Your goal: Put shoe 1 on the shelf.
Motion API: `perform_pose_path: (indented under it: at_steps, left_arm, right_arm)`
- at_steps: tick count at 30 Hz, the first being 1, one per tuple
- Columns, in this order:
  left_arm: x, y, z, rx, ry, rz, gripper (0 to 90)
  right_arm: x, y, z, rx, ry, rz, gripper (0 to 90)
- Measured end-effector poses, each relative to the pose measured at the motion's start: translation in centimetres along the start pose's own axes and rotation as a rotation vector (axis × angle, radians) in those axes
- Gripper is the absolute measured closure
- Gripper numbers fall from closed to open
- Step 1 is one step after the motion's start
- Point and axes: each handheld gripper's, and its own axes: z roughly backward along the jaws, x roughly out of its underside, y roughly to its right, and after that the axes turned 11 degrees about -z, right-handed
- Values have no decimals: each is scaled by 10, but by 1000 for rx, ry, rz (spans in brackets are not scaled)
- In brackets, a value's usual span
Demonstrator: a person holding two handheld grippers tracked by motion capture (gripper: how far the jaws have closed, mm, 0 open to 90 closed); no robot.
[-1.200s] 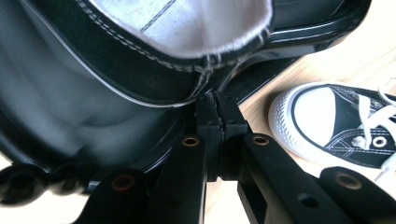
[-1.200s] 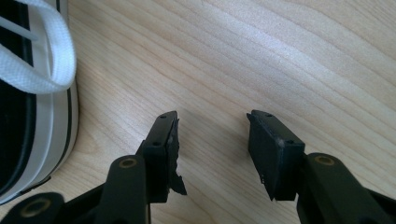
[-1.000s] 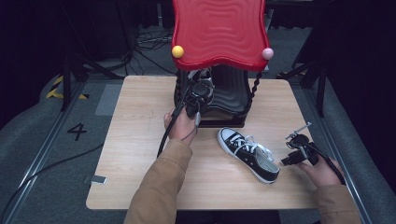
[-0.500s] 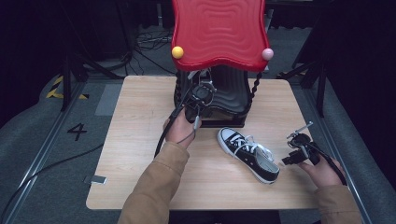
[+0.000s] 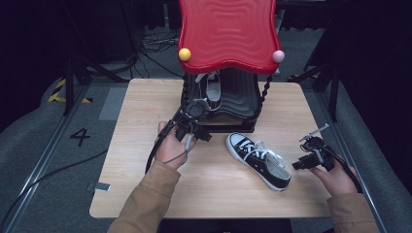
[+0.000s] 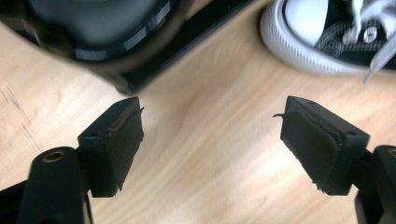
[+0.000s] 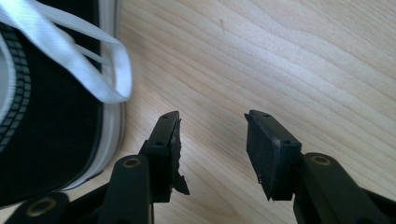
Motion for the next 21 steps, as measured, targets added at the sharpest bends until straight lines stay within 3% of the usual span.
perform_pose_path:
  at_steps: [4, 8, 9, 12, 17, 20, 21]
  left_arm:
    - [12, -1, -2, -10, -37, 2, 165]
    - [27, -1, -7, 30, -83, 5, 166]
    - [30, -3, -9, 60, -98, 12, 167]
    - [39, -9, -10, 96, -118, 39, 171]
    - [53, -15, -13, 107, -137, 67, 168]
    - [57, -17, -14, 104, -148, 61, 168]
    - [59, -18, -16, 93, -163, 68, 168]
  right_arm:
    - [-1, -6, 6, -15, 18, 3, 551]
    - [-3, -10, 13, -20, 33, 4, 553]
    - [-3, -11, 15, -25, 37, 1, 553]
    - [-5, -15, 21, -36, 44, 1, 561]
    - [-7, -23, 35, -80, 77, 18, 563]
    - [-8, -30, 40, -97, 88, 36, 560]
    - [-8, -39, 43, -115, 92, 61, 561]
